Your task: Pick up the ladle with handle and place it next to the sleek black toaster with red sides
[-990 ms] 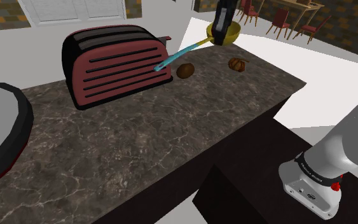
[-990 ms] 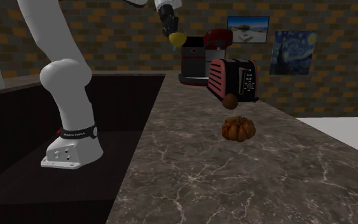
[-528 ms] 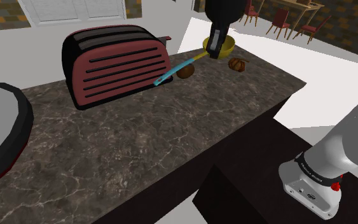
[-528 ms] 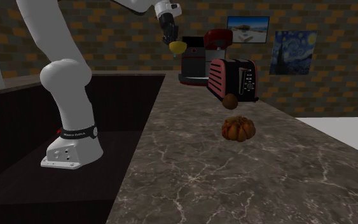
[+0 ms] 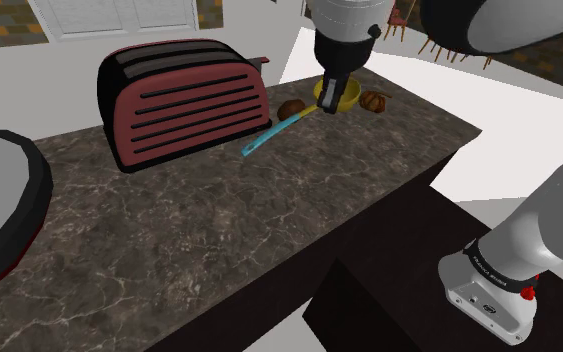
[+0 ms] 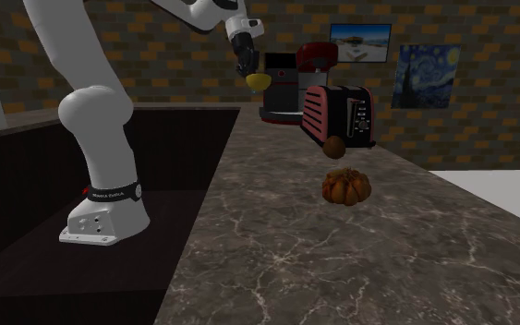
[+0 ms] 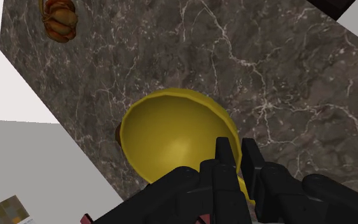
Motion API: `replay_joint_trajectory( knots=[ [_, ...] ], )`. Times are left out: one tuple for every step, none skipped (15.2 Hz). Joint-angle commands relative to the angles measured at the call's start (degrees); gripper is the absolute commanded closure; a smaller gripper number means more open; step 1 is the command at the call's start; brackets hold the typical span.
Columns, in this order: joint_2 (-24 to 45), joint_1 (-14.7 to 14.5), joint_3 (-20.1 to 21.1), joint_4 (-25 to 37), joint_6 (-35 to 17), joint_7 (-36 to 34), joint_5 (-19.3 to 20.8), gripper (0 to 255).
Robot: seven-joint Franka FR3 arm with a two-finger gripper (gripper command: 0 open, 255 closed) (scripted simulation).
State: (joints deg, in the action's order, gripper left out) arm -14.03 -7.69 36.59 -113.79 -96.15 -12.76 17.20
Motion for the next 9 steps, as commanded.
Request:
replay_joint_trajectory(
  knots=[
    [0.05, -0.09, 0.14, -1.48, -1.41, -0.68, 0.03, 255],
    [0.11, -0.11, 0.18, -2.18, -2.10, -0.97, 0.08, 255],
    [0.17, -0.13, 0.22, -2.87, -2.78, -1.26, 0.14, 255],
    [0.26, -0.14, 0.27, -3.55, -3.47, -1.56, 0.20, 255],
    [0.36, -0.15, 0.33, -4.21, -4.15, -1.87, 0.28, 255],
    [0.47, -0.16, 0.39, -4.86, -4.83, -2.19, 0.37, 255],
    [0.60, -0.16, 0.45, -5.50, -5.50, -2.51, 0.47, 255],
    [0.74, -0.16, 0.52, -6.13, -6.18, -2.84, 0.58, 255],
    [0.90, -0.16, 0.59, -6.74, -6.85, -3.18, 0.70, 255]
  ],
)
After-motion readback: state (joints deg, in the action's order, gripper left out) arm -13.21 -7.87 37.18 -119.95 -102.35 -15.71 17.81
